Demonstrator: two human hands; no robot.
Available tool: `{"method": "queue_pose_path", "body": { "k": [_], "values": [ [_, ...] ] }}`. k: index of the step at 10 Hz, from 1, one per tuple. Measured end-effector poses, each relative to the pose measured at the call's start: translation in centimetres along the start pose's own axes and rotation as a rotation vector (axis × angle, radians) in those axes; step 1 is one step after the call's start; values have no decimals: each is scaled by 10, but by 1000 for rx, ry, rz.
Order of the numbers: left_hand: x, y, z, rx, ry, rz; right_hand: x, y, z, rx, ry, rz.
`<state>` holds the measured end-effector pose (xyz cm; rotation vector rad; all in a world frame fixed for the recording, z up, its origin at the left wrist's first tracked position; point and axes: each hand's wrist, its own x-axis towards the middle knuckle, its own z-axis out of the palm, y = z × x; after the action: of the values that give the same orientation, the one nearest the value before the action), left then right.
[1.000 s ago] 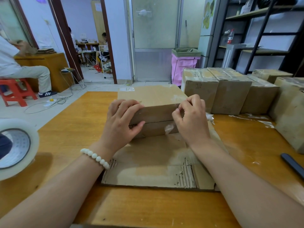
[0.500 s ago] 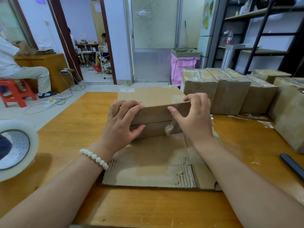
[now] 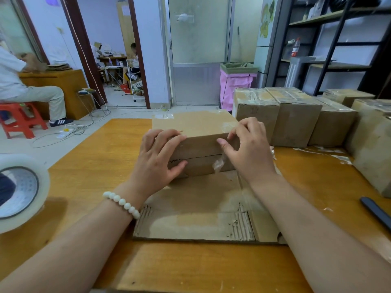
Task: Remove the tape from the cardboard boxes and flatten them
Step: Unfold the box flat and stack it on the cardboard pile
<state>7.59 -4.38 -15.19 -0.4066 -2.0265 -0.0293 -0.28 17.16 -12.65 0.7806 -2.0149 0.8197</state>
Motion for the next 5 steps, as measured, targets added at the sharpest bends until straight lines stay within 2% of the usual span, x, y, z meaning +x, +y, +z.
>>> {"method": "queue_pose_path", "body": {
  "k": [2,5],
  "values": [
    [1,0,0,4,0,-3,1,2,-3,-25,27,-44],
    [0,2,-1,17,0,3,4,-6,-3,-54,16,-16]
  ]
}}
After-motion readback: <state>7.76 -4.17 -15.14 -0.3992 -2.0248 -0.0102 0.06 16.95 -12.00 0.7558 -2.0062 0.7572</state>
